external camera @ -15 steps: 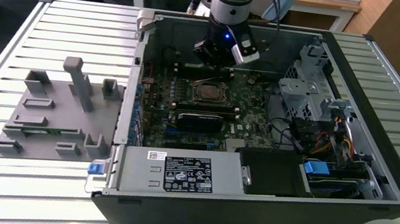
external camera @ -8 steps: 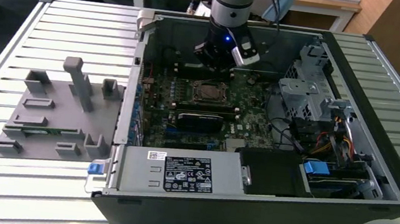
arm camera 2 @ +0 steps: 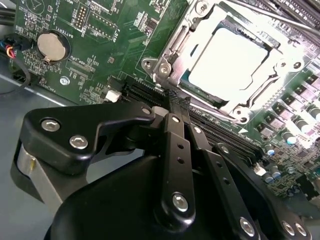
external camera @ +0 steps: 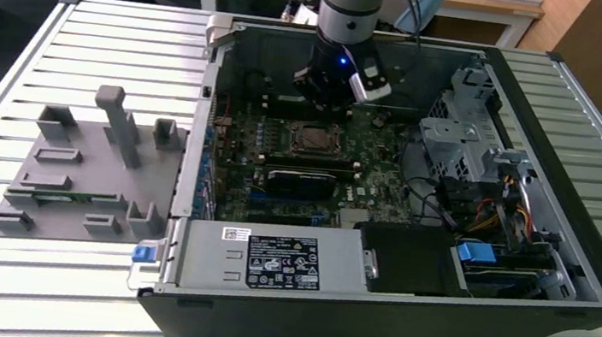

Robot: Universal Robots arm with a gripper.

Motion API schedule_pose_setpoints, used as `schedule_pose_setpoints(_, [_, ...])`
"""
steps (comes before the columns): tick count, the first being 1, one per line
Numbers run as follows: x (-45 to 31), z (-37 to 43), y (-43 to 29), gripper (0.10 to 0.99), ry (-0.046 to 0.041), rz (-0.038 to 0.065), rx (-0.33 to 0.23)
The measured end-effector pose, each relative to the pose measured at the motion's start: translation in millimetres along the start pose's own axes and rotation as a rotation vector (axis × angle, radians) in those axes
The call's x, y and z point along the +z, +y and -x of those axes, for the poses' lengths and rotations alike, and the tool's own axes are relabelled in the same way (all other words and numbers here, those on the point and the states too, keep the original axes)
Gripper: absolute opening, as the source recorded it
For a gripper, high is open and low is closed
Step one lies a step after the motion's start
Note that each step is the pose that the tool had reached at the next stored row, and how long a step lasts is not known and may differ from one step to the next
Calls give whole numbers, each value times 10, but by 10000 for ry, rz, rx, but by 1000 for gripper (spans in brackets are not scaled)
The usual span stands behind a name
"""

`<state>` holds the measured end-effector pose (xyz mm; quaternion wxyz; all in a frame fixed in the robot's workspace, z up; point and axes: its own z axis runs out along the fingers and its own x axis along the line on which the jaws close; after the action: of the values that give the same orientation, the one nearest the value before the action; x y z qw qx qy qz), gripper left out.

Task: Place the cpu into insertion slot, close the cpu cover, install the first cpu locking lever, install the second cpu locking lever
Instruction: 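Install the first cpu locking lever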

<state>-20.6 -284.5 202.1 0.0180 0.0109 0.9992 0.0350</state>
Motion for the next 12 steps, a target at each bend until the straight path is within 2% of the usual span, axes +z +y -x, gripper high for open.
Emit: schedule_pose_setpoints(12, [34,5,-3,106,-4,-275,-9])
